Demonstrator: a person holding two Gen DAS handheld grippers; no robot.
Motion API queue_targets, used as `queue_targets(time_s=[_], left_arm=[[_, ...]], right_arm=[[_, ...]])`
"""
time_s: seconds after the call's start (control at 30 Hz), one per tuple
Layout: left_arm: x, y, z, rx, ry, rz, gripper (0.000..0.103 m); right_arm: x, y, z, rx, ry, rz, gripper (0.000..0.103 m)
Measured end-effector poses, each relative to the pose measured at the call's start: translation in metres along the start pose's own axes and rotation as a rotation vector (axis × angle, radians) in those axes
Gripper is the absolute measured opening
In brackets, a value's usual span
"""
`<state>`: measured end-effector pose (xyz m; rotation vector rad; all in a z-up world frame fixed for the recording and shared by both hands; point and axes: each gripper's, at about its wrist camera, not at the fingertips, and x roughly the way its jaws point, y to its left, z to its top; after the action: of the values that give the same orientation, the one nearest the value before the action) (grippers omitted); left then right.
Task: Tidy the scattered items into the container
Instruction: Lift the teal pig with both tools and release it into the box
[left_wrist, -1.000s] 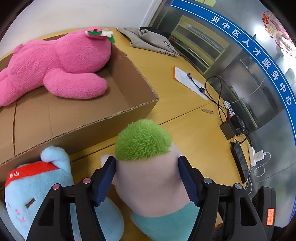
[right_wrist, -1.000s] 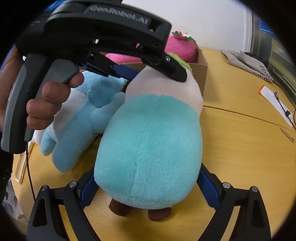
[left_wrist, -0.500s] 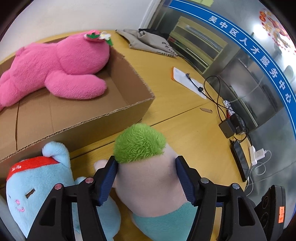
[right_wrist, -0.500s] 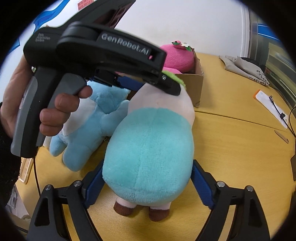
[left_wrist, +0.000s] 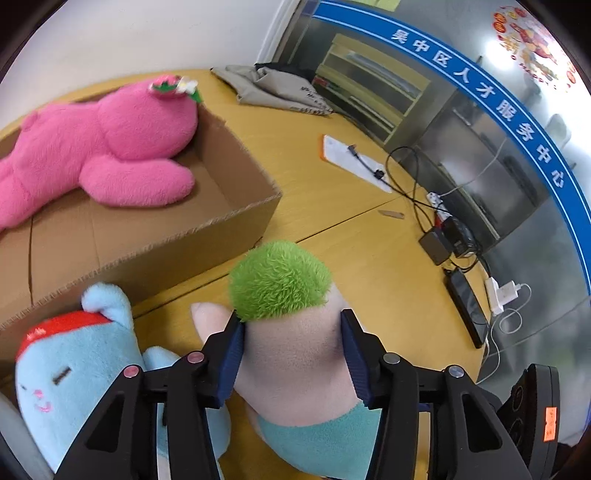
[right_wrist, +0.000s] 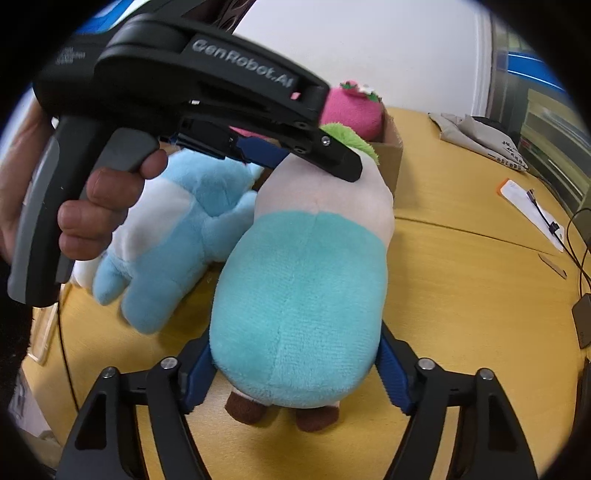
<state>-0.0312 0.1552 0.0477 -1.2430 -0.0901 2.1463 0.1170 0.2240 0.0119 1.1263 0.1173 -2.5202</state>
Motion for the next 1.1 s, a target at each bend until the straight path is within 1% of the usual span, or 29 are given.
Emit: queue_targets(time_s=[0.1, 0.2, 0.27, 0.3, 0.37, 0.47, 0.53, 0.6, 0.67, 0.73, 0.8, 0.87, 0.93, 1.0, 1.1], left_arm=[[-0.034, -0.013, 0.013, 0.051, -0.068, -0.005, 0.054], [-0.074, -0.017, 0.029, 0.086, -0.137, 0.002, 0.054], [-0.108, -0.012, 0.04, 0.11, -0.187, 0.02, 0.053], [-0.128, -0.006, 0.046, 0.126, -0.218, 0.048, 0.054], [-0.162, 0.011, 0.055, 0.149, -0.269, 0.115, 0.054], [-0.208, 0.05, 0.067, 0.14, -0.338, 0.228, 0.054], [-0.233, 0.088, 0.077, 0.113, -0.363, 0.29, 0.054], [-0.247, 0.131, 0.087, 0.079, -0.361, 0.353, 0.054], [-0.249, 0.171, 0.095, 0.042, -0.334, 0.382, 0.054], [-0.237, 0.217, 0.102, 0.0, -0.282, 0.397, 0.054], [-0.213, 0.253, 0.104, -0.028, -0.227, 0.406, 0.054], [-0.189, 0.282, 0.103, -0.047, -0.181, 0.411, 0.054], [-0.162, 0.309, 0.097, -0.073, -0.134, 0.386, 0.054], [-0.139, 0.327, 0.089, -0.092, -0.095, 0.347, 0.054], [-0.114, 0.338, 0.076, -0.092, -0.06, 0.302, 0.054]], right_arm=[[-0.018, 0.004, 0.01, -0.016, -0.058, -0.015, 0.072], [-0.039, 0.013, 0.034, -0.043, -0.129, -0.021, 0.072], [-0.051, 0.026, 0.056, -0.076, -0.184, -0.018, 0.072], [-0.054, 0.032, 0.066, -0.086, -0.205, -0.007, 0.072], [-0.054, 0.05, 0.093, -0.116, -0.25, 0.029, 0.072], [-0.038, 0.085, 0.142, -0.165, -0.288, 0.083, 0.072], [-0.021, 0.112, 0.176, -0.178, -0.314, 0.14, 0.072], [0.004, 0.137, 0.207, -0.178, -0.33, 0.195, 0.072], [0.035, 0.162, 0.231, -0.174, -0.334, 0.231, 0.072], [0.074, 0.182, 0.247, -0.154, -0.311, 0.25, 0.072], [0.114, 0.197, 0.255, -0.129, -0.269, 0.252, 0.072], [0.154, 0.204, 0.259, -0.08, -0.193, 0.26, 0.072], [0.186, 0.207, 0.258, -0.042, -0.117, 0.258, 0.072], [0.215, 0.205, 0.253, -0.008, -0.028, 0.245, 0.072], [0.235, 0.203, 0.241, 0.032, 0.072, 0.226, 0.073]])
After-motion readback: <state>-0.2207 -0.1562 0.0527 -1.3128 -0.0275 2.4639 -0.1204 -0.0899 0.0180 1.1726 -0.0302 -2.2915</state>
